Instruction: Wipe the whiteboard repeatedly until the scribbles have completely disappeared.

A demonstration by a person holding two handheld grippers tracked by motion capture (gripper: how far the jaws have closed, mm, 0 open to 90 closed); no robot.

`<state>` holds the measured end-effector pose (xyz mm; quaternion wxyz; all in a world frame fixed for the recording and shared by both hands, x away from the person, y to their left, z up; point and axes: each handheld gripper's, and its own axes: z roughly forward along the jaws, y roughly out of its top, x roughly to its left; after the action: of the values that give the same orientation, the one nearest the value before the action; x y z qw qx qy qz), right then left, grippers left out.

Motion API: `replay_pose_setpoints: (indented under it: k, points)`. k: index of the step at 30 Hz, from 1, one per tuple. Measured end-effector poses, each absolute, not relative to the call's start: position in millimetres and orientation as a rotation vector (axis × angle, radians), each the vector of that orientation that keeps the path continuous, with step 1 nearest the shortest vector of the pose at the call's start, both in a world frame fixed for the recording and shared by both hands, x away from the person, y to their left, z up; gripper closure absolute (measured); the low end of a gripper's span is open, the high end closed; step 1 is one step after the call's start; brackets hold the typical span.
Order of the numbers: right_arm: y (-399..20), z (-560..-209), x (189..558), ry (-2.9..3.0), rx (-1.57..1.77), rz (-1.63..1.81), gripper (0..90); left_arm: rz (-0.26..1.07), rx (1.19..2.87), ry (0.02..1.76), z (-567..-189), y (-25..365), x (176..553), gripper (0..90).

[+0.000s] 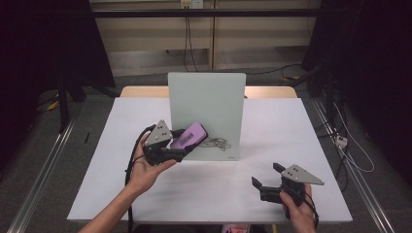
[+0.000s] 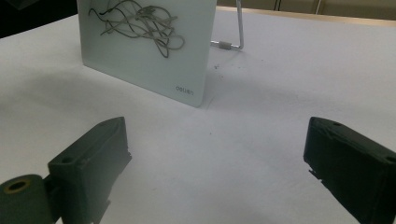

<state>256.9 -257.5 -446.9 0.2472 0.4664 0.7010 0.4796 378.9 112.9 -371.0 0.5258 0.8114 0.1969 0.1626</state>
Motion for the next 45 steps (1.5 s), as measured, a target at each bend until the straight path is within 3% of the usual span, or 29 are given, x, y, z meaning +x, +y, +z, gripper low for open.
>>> replay_pose_setpoints:
  k: [24,45]
  points:
    - [-255.3,-448.0,261.5,1.923,1.273,1.312,6.4,0.672,2.02,0.357,-394.6,112.7,383.1,40.5]
    - [-256.0,-447.6,259.2,1.918,1.273,1.311,6.4,0.712,2.088,0.335,-402.3,99.0,383.6,41.3]
